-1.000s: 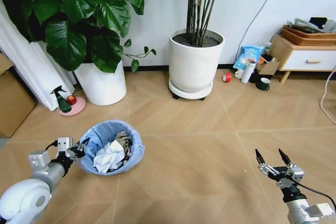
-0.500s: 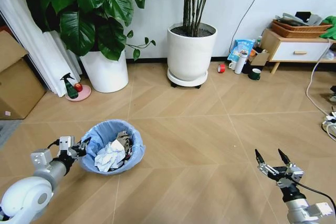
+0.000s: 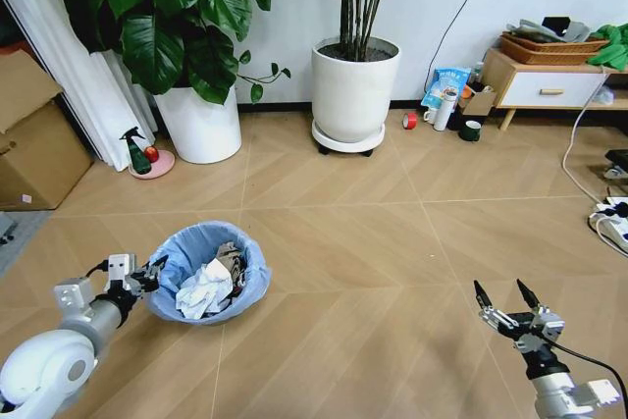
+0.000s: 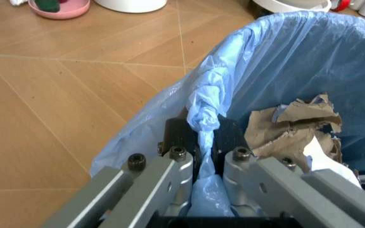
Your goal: Pick up the trash bin and place the garbage on the floor into it.
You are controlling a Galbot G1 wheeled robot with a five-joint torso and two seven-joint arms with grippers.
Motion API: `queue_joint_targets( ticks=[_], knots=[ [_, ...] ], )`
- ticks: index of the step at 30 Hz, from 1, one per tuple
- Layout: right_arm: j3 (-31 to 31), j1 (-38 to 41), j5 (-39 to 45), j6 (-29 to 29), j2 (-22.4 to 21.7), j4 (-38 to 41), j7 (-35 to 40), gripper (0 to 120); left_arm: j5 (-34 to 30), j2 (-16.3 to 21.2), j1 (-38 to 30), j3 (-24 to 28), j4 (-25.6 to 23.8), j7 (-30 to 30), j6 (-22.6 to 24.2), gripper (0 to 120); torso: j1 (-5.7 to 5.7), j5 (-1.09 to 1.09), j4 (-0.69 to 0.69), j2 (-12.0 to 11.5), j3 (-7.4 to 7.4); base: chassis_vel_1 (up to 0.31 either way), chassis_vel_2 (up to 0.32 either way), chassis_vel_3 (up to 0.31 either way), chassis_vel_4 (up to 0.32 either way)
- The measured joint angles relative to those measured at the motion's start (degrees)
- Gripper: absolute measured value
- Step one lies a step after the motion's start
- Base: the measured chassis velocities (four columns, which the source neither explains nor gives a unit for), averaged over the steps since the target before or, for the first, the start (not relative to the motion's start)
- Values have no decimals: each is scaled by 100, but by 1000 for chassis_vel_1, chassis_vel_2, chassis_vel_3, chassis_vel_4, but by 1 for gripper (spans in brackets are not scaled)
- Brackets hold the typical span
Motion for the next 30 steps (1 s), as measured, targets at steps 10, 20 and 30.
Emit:
queue_joint_targets(
  ticks=[10, 20, 30],
  knots=[
    [-4, -10, 5, 17, -12, 19, -19, 100, -37, 4, -13, -33, 4, -3, -1, 1, 0, 0, 0, 0, 0, 165, -72, -166, 68],
    [-17, -12, 44, 22, -29, 39, -48, 100, -97, 50, -11, -112, 3, -22, -1, 1, 0, -1, 1, 0, 0, 203, -93, -204, 84],
    [-30, -22, 75, 36, -35, 49, -71, 100, -108, 33, 4, -135, -4, -29, 7, 1, -1, 3, 0, 0, -1, 188, -118, -179, 121]
  ],
)
